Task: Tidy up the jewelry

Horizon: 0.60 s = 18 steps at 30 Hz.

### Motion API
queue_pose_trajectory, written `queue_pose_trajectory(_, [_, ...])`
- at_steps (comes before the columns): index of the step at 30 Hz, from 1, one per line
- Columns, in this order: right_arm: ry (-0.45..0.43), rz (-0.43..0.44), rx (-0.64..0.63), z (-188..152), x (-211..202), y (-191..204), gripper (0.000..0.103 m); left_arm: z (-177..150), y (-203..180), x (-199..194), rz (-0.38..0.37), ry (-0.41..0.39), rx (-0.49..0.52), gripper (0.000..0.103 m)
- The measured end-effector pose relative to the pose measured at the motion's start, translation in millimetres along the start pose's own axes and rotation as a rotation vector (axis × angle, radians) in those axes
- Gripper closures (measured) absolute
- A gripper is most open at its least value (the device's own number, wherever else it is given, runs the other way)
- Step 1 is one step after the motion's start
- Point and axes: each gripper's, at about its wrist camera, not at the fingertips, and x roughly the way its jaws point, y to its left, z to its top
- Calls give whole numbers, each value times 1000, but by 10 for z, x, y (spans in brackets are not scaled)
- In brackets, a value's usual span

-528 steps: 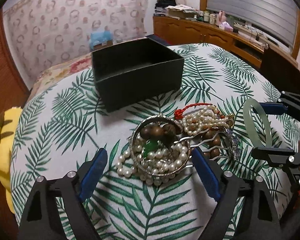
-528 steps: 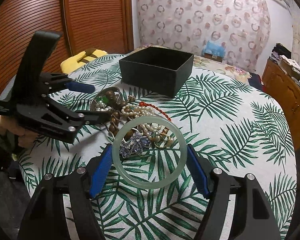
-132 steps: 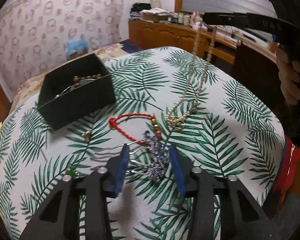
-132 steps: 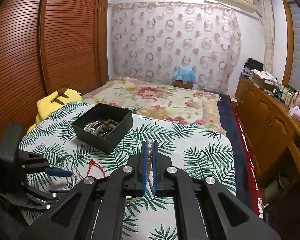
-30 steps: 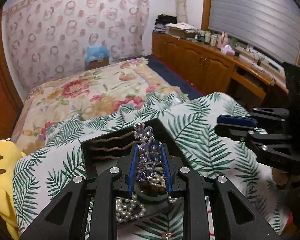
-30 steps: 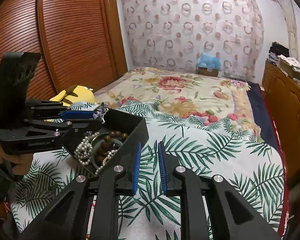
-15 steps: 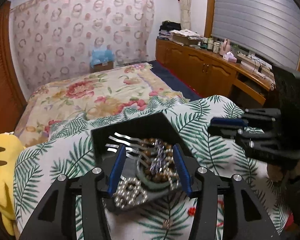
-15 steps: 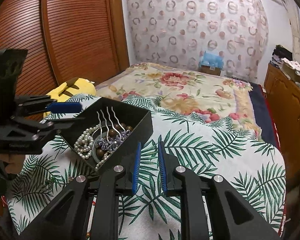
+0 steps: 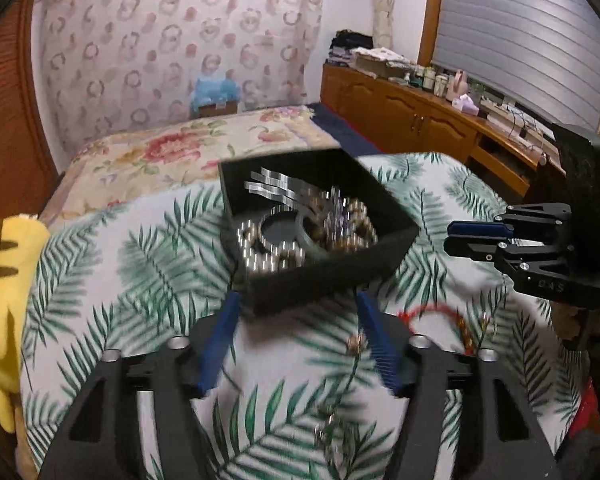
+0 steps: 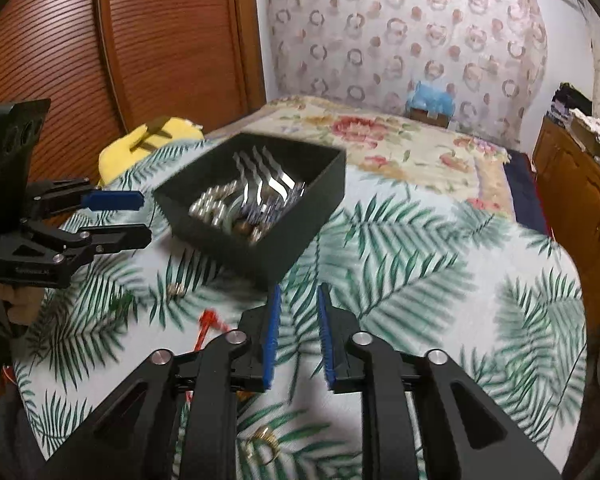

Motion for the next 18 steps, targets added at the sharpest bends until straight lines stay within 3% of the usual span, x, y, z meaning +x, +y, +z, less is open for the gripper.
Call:
queue_pose_trajectory(11, [58, 33, -58, -291, 7, 369, 73, -457, -28, -112, 14, 54, -4, 27])
queue_pose_trajectory(18, [88, -19, -105, -379, 109, 452, 75, -592, -38, -121, 47, 82, 3, 25])
